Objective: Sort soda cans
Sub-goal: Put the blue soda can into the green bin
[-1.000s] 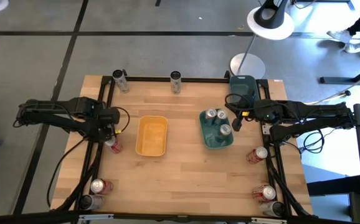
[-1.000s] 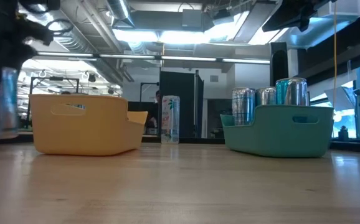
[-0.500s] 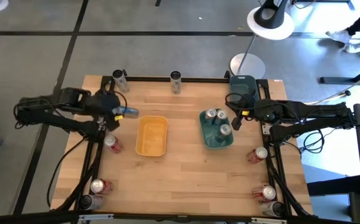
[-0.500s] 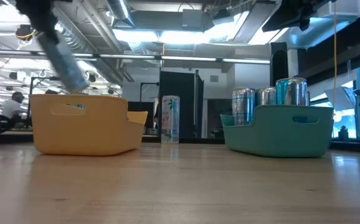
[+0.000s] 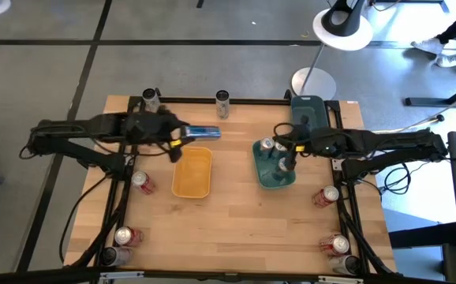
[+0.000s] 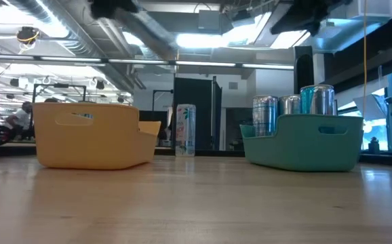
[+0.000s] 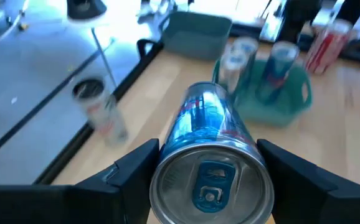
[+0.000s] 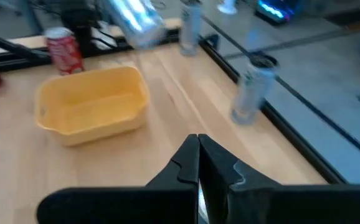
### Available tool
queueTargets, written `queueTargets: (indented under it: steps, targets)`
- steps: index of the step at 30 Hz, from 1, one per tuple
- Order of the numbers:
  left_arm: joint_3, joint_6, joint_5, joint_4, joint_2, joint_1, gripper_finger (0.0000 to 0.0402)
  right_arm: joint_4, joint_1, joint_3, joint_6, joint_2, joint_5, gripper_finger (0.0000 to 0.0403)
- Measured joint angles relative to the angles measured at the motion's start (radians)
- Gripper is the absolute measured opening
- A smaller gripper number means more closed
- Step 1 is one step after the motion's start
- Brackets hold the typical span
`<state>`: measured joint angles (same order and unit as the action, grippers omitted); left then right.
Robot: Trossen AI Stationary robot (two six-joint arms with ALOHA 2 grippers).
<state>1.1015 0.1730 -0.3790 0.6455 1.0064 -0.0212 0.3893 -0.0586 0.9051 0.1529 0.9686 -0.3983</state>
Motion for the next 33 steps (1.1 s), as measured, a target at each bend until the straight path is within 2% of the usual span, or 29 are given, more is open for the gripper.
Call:
queueTargets:
  steps: [3,11,15,24,33]
  targets:
    - [0.000,-0.003,0.014,-0.104,0.072,0.002,0.0236,-0.089,0.000,0.000,-0.043,0.053,0.033,0.0005]
    - [0.000,-0.052,0.153,-0.360,0.234,0.001,0.0238,-0.332,0.000,0.000,-0.114,0.170,0.130,0.0005]
    - [0.000,-0.078,0.220,-0.471,0.255,0.001,0.0238,-0.336,-0.001,0.000,-0.115,0.198,0.131,0.0005]
    - [-0.001,-0.131,0.229,-0.642,0.271,0.001,0.0239,-0.334,0.000,0.000,-0.108,0.208,0.164,0.0005]
    - [-0.001,-0.182,0.232,-0.872,0.365,-0.002,0.0239,-0.332,0.000,-0.001,-0.125,0.241,0.163,0.0005]
